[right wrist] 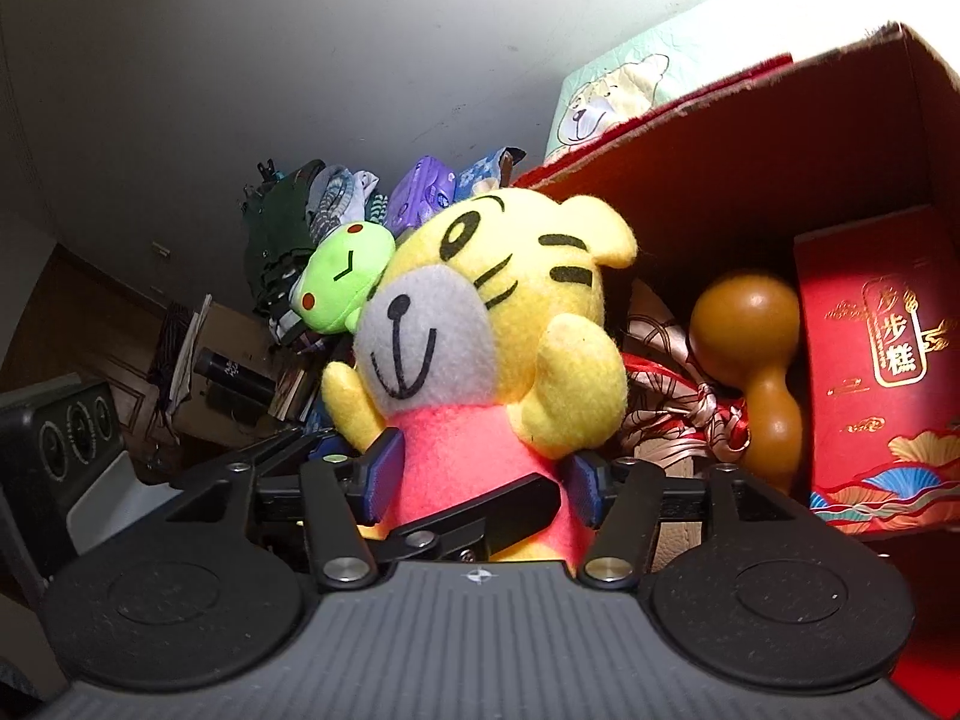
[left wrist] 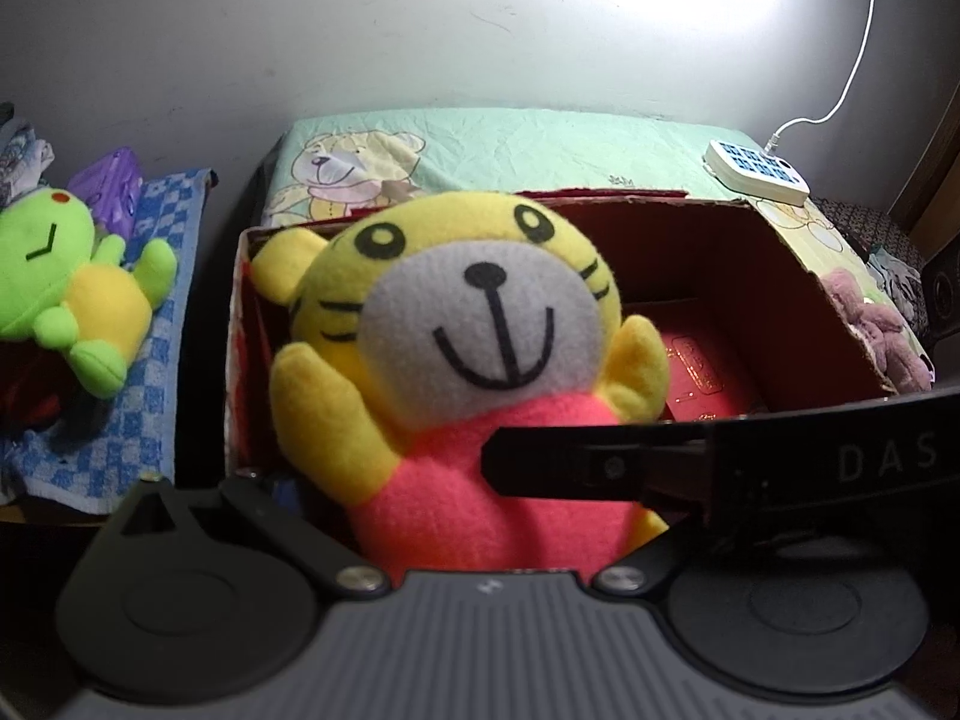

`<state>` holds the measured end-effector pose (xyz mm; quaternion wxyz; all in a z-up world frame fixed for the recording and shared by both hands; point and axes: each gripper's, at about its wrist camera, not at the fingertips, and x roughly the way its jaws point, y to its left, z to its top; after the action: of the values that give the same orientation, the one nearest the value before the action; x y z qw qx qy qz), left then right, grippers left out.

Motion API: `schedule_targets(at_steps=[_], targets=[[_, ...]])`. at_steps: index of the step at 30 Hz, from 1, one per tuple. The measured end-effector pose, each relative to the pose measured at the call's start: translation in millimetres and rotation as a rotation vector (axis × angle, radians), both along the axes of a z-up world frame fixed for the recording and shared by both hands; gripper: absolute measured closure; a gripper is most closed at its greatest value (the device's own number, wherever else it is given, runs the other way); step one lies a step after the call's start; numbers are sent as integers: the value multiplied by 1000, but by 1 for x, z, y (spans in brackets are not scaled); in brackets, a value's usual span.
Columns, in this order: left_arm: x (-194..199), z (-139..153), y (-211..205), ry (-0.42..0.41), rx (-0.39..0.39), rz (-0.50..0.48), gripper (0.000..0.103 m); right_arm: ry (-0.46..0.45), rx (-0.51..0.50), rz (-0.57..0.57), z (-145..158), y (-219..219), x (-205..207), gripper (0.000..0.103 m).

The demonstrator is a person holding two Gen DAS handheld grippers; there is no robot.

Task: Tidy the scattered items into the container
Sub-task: 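Lower the tiger plush into the red box with the right gripper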

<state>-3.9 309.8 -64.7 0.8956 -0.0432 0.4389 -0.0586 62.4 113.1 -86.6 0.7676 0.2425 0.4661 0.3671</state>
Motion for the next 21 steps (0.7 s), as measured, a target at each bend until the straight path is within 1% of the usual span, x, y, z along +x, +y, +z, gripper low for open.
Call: schedule_targets(at_steps=[4,7,9,12,13,15,18,21], targets=[[-2,1,-1,5,-31,22,0,-11,-15,3,6,-9,-1,41],[-1,-1,-4,2,-4,34,1,-15,-53,-4,8,-13,-2,41],[-2,-1,-5,1,10,38,1,-23,-57,-8,10,-14,-3,42],[-4,2,0,-6,-8,52,1,-55,-52,-64,14,-21,-5,45],[-5,3,1,-9,-13,56,1,-56,-55,-82,14,-22,-4,49],[-5,5,4,-13,-26,65,1,-30,-59,-113,9,-21,3,53],[-6,6,3,-18,-16,75,1,30,-97,-133,-4,-21,12,57],[-6,6,3,-16,-8,78,1,101,-68,-126,-17,-18,18,57]])
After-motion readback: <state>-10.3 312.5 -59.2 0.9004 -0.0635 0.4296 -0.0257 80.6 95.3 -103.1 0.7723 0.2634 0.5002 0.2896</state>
